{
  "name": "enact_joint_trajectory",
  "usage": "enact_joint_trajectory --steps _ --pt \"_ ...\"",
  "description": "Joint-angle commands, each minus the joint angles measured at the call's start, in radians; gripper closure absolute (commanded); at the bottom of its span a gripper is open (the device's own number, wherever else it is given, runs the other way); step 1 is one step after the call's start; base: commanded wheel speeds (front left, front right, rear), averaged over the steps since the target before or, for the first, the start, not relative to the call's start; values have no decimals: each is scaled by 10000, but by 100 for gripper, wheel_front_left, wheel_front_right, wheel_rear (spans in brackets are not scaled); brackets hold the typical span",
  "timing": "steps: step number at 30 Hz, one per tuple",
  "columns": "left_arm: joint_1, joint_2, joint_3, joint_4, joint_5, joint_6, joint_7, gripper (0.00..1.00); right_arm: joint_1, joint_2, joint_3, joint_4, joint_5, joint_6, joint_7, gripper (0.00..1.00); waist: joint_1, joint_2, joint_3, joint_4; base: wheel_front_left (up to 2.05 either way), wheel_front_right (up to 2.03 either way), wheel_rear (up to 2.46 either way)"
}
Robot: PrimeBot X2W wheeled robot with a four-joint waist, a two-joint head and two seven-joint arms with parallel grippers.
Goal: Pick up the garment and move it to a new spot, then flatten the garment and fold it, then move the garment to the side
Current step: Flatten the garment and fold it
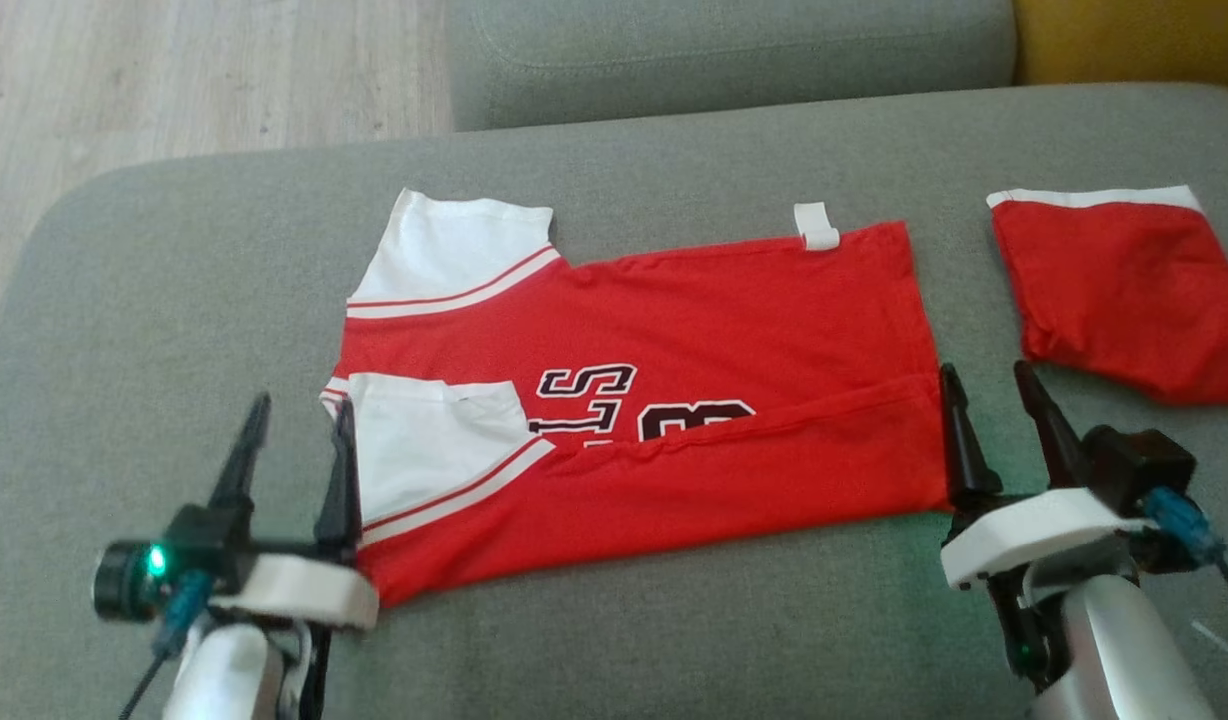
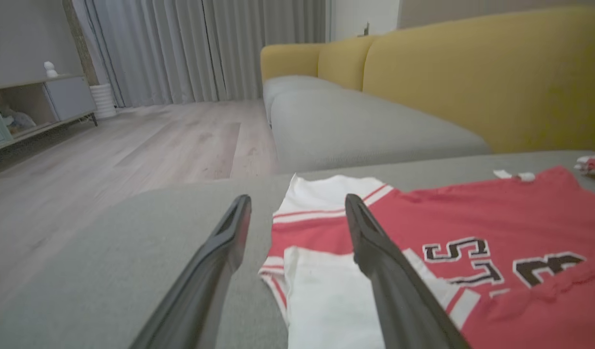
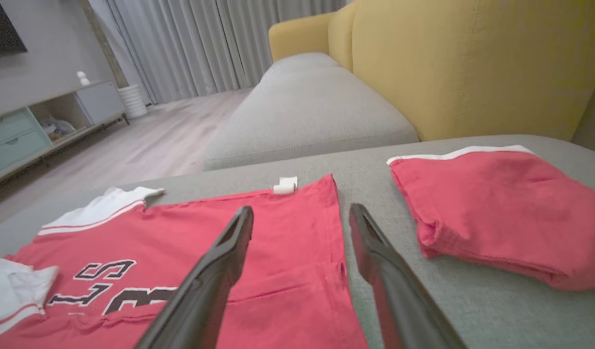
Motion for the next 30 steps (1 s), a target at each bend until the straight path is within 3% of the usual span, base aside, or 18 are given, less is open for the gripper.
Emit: enact_joint_trajectory --steps 1,9,13,17,20,24,30 --pt "-518 1 659 -944 2 77 -115 0 -249 -51 361 -343 199 -9 -476 0 0 0 138 -33 0 0 0" --pt "-1093 207 726 -1627 506 -566 -121 0 -588 -51 609 -476 393 -9 -1107 0 0 0 979 -189 0 0 0" --pt "-2479 916 335 -893 655 -1244 210 0 -861 -51 608 -662 292 -9 -1234 0 0 0 1808 -348 0 0 0" --pt "-4495 1765 -324 -11 413 -1550 1384 0 -1130 -51 591 -900 438 -9 -1337 0 0 0 2733 -585 0 0 0" --pt "-5834 2432 -1409 706 -202 -1581 2264 0 -1307 -51 792 -1013 574 -9 -1388 0 0 0 3290 -861 0 0 0" --pt "-7286 3309 -2963 1431 -1924 -1586 3353 0 -1557 -51 1036 -1149 662 -9 -1417 0 0 0 3998 -1241 0 0 0" --pt "-8721 4479 -4453 2314 -3642 -1588 4063 0 -1760 -51 1032 -1568 847 -9 -1431 0 0 0 4679 -1684 0 0 0"
